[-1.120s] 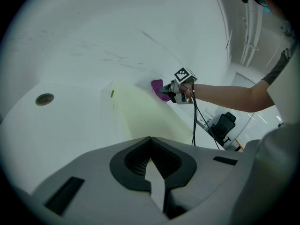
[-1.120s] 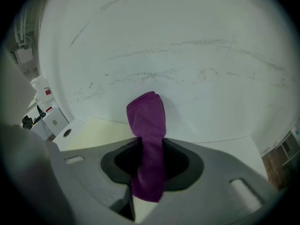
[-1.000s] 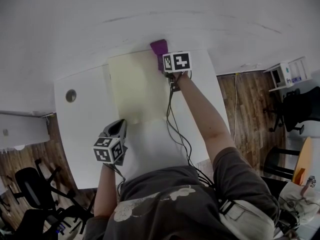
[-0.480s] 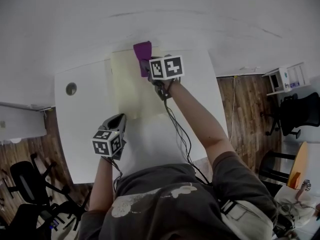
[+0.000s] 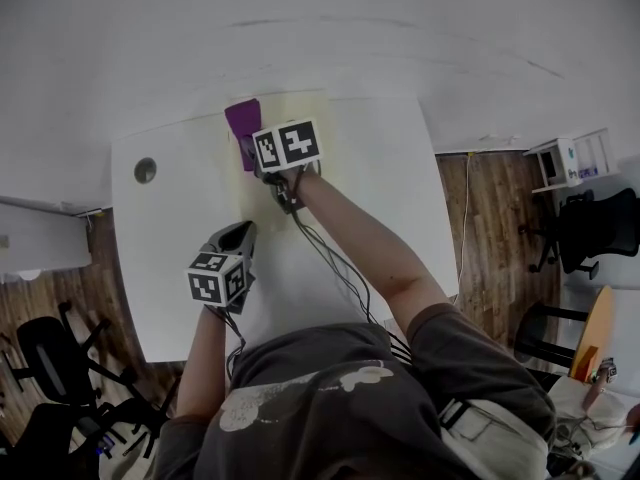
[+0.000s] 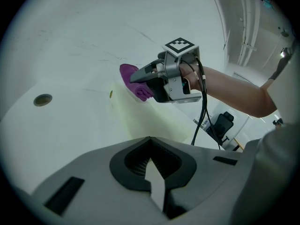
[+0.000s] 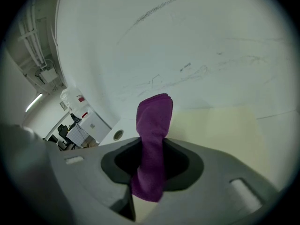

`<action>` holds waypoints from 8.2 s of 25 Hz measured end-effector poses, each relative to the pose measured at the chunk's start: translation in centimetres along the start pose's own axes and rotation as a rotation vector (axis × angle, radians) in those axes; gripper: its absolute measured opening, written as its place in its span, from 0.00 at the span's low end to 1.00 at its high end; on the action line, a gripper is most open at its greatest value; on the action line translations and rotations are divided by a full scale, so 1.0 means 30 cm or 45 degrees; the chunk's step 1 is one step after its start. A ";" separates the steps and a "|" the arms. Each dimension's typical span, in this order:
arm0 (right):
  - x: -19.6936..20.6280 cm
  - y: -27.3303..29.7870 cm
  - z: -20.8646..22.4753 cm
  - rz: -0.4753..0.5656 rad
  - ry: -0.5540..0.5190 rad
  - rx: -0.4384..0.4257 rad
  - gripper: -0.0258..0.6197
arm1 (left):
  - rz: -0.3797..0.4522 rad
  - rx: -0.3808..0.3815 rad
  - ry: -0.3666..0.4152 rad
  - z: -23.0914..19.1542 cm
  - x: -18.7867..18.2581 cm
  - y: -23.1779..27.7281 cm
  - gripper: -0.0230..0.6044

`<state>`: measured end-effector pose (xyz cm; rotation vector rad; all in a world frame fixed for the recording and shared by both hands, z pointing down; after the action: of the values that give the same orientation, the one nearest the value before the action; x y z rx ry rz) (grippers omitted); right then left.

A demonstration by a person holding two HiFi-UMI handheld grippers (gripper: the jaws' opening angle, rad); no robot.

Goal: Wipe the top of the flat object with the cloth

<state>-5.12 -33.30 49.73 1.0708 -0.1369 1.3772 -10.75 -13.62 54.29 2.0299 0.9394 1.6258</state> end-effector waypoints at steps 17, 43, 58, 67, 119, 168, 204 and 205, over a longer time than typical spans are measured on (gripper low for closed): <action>0.055 0.102 0.001 -0.090 0.034 0.017 0.22 | 0.003 0.010 -0.009 0.007 0.011 0.011 0.03; 0.087 -0.109 0.183 -0.017 0.119 0.167 0.22 | 0.010 0.010 -0.028 0.005 0.020 0.003 0.03; 0.127 -0.299 0.316 0.008 0.159 0.269 0.22 | 0.009 0.003 -0.039 0.012 0.015 0.000 0.03; 0.135 -0.386 0.383 0.008 0.175 0.346 0.22 | 0.015 0.006 -0.037 0.010 0.015 0.005 0.03; 0.251 -0.028 -0.134 -0.128 0.009 -0.037 0.22 | 0.045 0.020 -0.038 0.006 0.027 -0.004 0.03; 0.332 -0.520 0.212 0.038 0.182 0.292 0.22 | 0.035 -0.023 -0.001 0.029 0.021 -0.012 0.03; 0.461 -0.157 -0.203 -0.170 0.027 -0.065 0.22 | 0.073 -0.112 -0.002 -0.023 0.046 -0.129 0.03; 0.461 -0.171 -0.191 -0.161 0.034 -0.056 0.22 | 0.072 -0.111 0.001 -0.019 0.044 -0.127 0.03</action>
<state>-0.03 -18.64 52.78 1.0077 -0.0780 1.2683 -12.17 -10.09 52.88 2.0144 0.8036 1.6671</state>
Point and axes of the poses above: the fingertips, and each gripper's own axes: y forward along the fingers, z to its right, x out of its underside, the point moved 7 cm from there along -y, backward along the fingers, and after that the axes turned 15 degrees about -x, right-handed, at the moved point
